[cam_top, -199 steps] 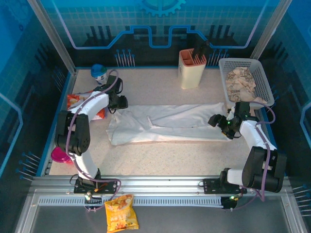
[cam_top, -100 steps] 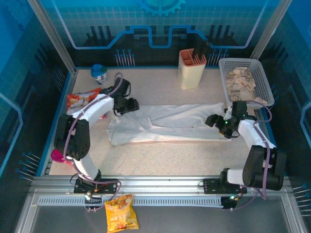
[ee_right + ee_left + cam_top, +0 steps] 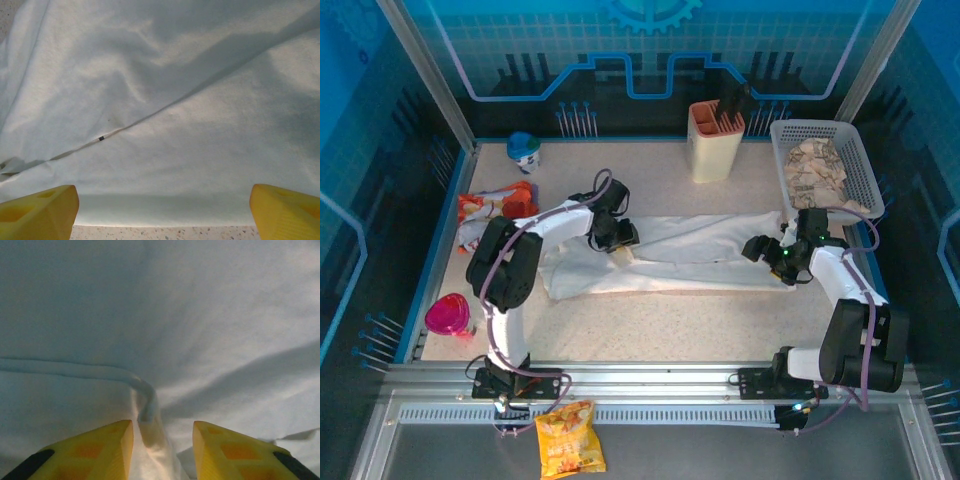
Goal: Fold and stack the t-shirts
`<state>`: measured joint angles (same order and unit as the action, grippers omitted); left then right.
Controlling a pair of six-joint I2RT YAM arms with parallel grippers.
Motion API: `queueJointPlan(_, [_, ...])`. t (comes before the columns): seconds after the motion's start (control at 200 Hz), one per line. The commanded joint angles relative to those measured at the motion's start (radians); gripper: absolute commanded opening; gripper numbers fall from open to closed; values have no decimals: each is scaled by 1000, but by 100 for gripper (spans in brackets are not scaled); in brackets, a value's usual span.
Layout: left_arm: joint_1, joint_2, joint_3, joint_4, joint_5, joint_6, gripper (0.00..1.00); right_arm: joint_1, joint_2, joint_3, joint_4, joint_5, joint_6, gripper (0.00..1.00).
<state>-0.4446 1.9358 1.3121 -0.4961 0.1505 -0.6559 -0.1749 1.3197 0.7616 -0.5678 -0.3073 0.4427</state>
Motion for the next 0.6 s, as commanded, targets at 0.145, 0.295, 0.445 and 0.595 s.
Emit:
queueJointPlan(0.145, [-6,33,63,-8,-17,-22,5,13,-6,25,-21,-7,-17,89])
queueJointPlan(0.295, [-43,35,140,-109,-115,26,0,11,-7,25,-24,-5,-18,89])
queueJointPlan(0.445, [-60,54,182,-151,-165,46,0,9,-4,19,-21,-10,-15,89])
queueJointPlan(0.595, [-61,101,216,-195,-179,65,21,12,-5,22,-28,-15,-18,89])
